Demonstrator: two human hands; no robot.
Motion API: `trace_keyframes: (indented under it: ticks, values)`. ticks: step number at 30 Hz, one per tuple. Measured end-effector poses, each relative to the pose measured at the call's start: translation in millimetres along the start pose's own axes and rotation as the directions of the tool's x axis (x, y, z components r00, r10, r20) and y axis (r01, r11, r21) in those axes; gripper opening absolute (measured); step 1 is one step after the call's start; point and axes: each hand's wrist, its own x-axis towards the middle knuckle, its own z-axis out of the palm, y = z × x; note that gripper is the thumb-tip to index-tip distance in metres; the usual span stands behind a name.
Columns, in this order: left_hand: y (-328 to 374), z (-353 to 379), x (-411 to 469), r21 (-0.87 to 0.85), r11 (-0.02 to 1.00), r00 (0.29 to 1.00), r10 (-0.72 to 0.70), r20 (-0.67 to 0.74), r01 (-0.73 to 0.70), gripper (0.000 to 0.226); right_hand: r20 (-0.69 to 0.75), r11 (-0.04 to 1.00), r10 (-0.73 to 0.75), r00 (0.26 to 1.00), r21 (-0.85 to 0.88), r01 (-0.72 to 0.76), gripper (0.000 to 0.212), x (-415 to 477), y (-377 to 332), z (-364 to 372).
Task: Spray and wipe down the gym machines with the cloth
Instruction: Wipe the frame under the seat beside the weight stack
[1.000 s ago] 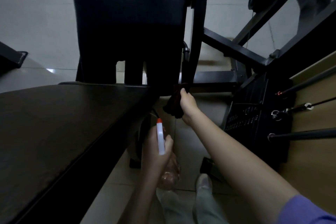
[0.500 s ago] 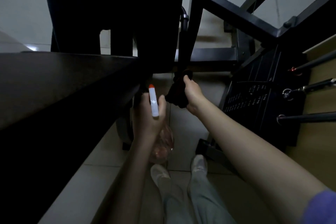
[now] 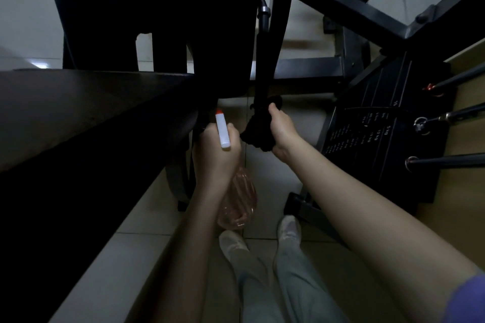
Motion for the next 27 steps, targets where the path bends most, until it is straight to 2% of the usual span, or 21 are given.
trace_keyframes:
  ticks: [4, 8, 11, 13, 16, 20, 23, 25, 27]
  values:
    - [-6, 3, 1, -0.013, 1.0, 1.0, -0.007, 0.009, 0.007, 0.037, -0.01, 1.0, 0.005, 1.0, 0.001, -0.005, 0.047, 1, 4, 0]
    - [-15, 6, 3, 0.048, 0.996, 0.997, 0.074, -0.023, -0.073, 0.032, -0.001, 1.0, -0.004, 1.0, -0.012, 0.004, 0.043, 4, 7, -3]
    - [-20, 7, 4, 0.111, 0.991, 0.992, 0.087, -0.088, -0.077, 0.043, 0.011, 1.0, -0.012, 1.0, -0.019, 0.012, 0.045, 7, 9, -1]
    - [-23, 7, 6, 0.149, 0.984, 0.991, 0.107, -0.08, -0.094, 0.05, 0.024, 1.0, -0.019, 1.0, -0.016, 0.02, 0.045, 8, 10, 0]
    - [-28, 7, 6, 0.179, 0.973, 0.986, 0.158, -0.061, -0.145, 0.041, 0.047, 0.999, -0.034, 0.998, -0.027, 0.035, 0.042, 8, 10, 5]
    - [-38, 6, -4, 0.29, 0.948, 0.986, 0.155, -0.068, -0.13, 0.041, 0.091, 0.98, -0.18, 0.979, -0.072, 0.186, 0.048, 6, 2, 28]
    - [-43, 4, -15, 0.256, 0.953, 0.981, 0.184, -0.061, -0.163, 0.038, 0.215, 0.904, -0.362, 0.907, -0.155, 0.398, 0.049, -11, -10, 66]
    - [-48, 3, -20, 0.273, 0.943, 0.977, 0.21, -0.039, -0.192, 0.034, 0.256, 0.857, -0.462, 0.849, -0.118, 0.502, 0.045, -14, -10, 88]
    - [-51, 3, -19, 0.307, 0.935, 0.982, 0.188, 0.002, -0.18, 0.037, 0.232, 0.872, -0.448, 0.863, -0.097, 0.479, 0.043, -6, -11, 96]
